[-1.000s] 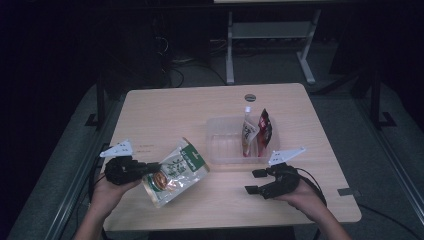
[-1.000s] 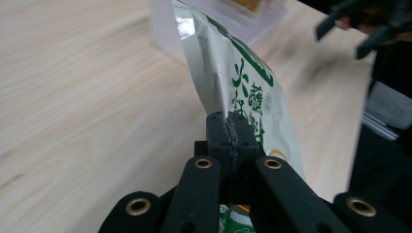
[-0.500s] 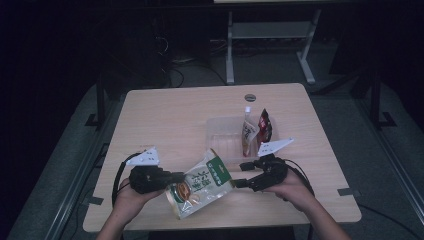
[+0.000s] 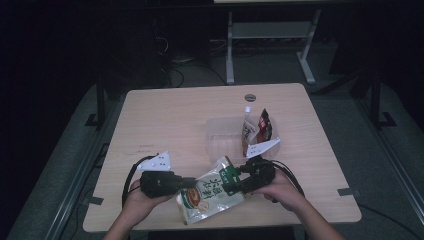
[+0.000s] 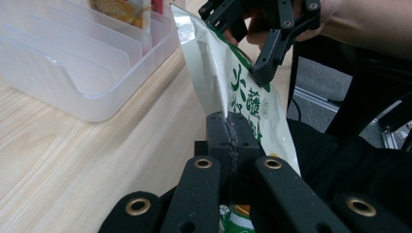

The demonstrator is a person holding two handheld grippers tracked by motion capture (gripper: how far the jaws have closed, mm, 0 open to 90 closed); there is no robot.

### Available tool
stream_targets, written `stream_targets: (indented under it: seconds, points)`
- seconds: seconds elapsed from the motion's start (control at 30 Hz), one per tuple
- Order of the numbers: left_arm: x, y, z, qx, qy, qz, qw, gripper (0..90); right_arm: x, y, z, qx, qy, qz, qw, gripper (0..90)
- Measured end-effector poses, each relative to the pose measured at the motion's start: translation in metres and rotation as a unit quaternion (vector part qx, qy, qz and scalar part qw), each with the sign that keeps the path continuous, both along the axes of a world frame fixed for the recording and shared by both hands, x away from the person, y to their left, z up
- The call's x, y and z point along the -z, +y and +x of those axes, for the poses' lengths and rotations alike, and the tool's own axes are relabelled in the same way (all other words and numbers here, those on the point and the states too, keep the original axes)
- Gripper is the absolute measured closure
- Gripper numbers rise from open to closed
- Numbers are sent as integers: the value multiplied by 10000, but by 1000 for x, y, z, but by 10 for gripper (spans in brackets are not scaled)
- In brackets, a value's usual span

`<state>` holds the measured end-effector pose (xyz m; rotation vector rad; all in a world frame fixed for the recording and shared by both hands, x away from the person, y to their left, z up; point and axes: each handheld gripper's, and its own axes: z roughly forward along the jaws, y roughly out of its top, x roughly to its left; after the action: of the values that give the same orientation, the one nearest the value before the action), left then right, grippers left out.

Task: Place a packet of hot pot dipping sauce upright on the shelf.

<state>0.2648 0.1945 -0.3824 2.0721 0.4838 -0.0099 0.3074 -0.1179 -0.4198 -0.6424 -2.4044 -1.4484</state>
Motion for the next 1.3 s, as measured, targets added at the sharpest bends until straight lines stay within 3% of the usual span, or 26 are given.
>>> stream_targets:
  seconds: [0.57,0.77,0.97,1.3]
  points:
    - [3,3,4,-67,-57,12,10000,900,1,-1,-3,-154,125,129,9997,590]
    - [4,3,6,-129,-88,74,9999,900,1,-1,-4,-224,151,160,9995,705]
    - [6,2,8,-150,-112,90,9998,900,1,-1,-4,-349,89,141,9993,817]
    - [8,-1,13,-179,-139,131,9997,900,1,-1,-5,-469,-38,98,9988,885]
